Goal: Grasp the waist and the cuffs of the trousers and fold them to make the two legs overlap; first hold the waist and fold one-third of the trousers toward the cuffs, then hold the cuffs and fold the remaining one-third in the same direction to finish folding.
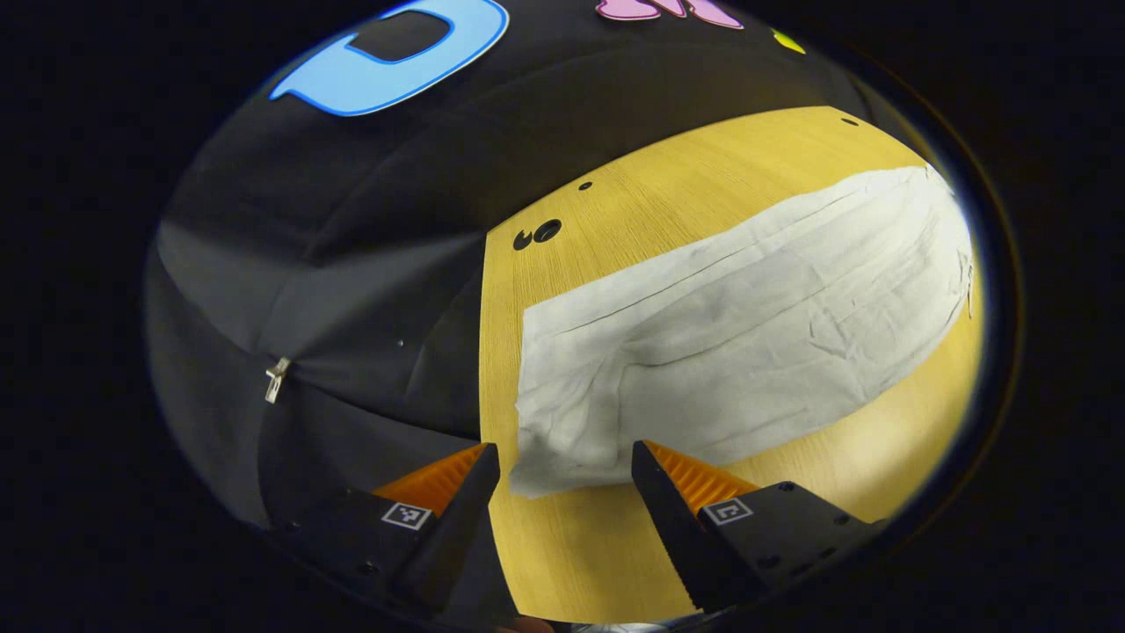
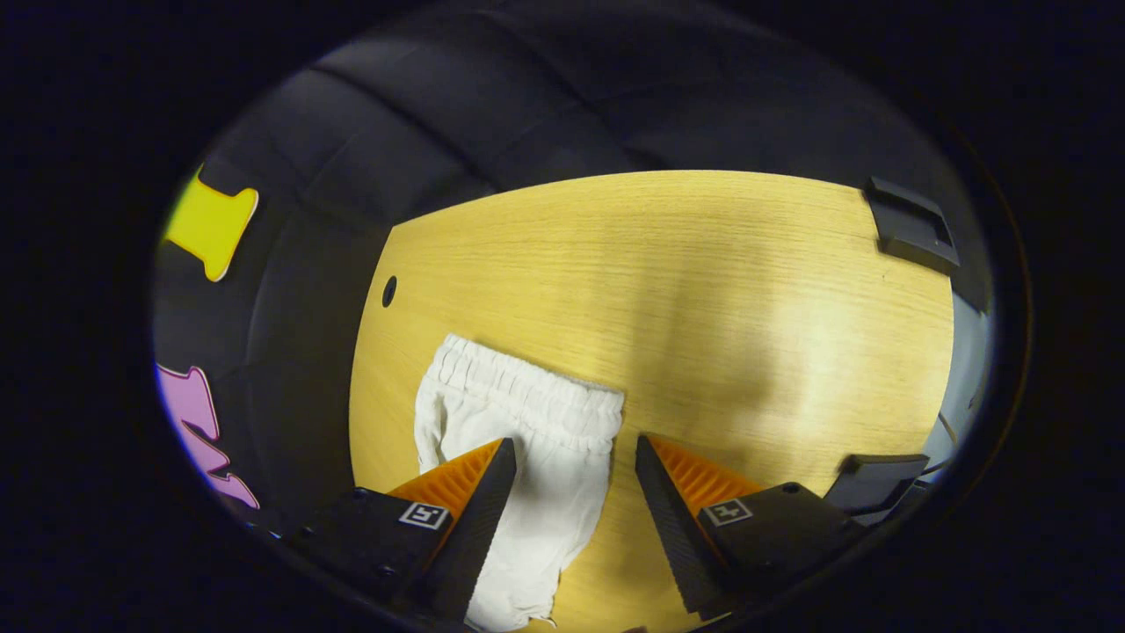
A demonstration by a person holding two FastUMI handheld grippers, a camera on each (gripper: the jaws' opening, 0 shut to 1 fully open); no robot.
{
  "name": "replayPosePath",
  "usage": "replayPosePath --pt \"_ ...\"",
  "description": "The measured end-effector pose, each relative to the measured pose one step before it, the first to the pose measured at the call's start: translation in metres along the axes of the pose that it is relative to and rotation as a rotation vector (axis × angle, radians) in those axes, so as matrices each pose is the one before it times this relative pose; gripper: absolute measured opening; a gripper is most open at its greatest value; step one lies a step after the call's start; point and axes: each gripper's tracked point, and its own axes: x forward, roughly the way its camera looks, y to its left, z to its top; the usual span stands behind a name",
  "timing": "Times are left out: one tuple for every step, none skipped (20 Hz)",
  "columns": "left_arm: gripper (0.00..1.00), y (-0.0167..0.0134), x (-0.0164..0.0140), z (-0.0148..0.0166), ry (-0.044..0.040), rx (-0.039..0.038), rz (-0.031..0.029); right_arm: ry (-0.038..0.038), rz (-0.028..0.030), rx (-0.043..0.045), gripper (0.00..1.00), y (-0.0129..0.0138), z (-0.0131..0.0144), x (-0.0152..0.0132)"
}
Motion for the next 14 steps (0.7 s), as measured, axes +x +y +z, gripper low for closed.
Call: replayPosePath --pt "0.96 -0.00238 -0.00239 -0.00363 0.00065 -0.0232 -0.00519 -0.02312 -0.00142 0.02547 0.88 0.00442 0.00262 0.00268" --pt "0.96 -0.00413 -0.00376 -0.00266 0.00003 -0.02335 -0.00719 -0.01903 -0.00523 0.02239 0.88 0.00464 0.00146 0.00295" --pt "0.96 -0.00348 -0.00267 -0.00279 0.00073 -0.02149 -0.00857 -0.01796 -0.01897 0.01703 0.89 0.00128 0.00103 0.00291" --pt "0.96 -0.00358 -0.00201 -0.00162 0.00121 -0.02138 -0.00675 -0.01128 -0.0268 0.00546 0.9 -0.00021 -0.00067 0.002" --pt "0.96 -0.00439 -0.00155 -0.00339 0.00446 -0.02572 -0.00953 -0.01475 -0.03866 -0.00705 0.9 -0.00319 0.00004 0.00272" --pt "0.96 -0.00536 -0.00134 -0.00323 0.00867 -0.03219 -0.01316 -0.0035 -0.06921 -0.0217 0.89 -0.00866 -0.00221 0.00386" --pt "0.96 -0.00494 0.00055 -0.00368 0.00736 -0.03964 -0.01551 -0.01385 -0.05008 -0.02348 0.84 -0.00272 0.00249 0.00032" --pt "0.96 -0.0056 0.00022 -0.00368 0.01059 -0.04475 -0.0178 -0.00259 -0.03006 -0.03466 0.67 -0.00045 -0.00227 0.00476" --pt "0.96 -0.00298 0.00042 -0.00544 0.01404 -0.05192 -0.01229 0.00357 -0.00786 -0.04284 0.63 0.00031 -0.00125 0.00055" --pt "0.96 -0.00399 0.0009 -0.00496 0.01561 -0.05926 -0.01807 0.0031 0.00861 -0.01096 0.4 0.00359 -0.00067 -0.00087" --pt "0.96 -0.00487 0.00121 -0.00452 0.01458 -0.07015 -0.02475 -0.0012 0.02927 0.0112 0.34 0.00553 0.00094 0.00349" --pt "0.97 -0.00545 -0.00018 -0.00215 0.01022 -0.08071 -0.0341 0.01462 0.04166 0.01566 0.16 0.00543 0.00009 -0.00282" --pt "0.97 -0.00722 0.00125 -0.00074 0.00518 -0.09043 -0.0366 -0.00214 0.04829 0.019 0.15 0.00391 -0.00328 0.00194" --pt "0.97 -0.00648 0.00192 0.00124 0.00562 -0.10457 -0.03847 0.00207 0.02754 0.01068 0.13 0.00105 0.00066 -0.00056"
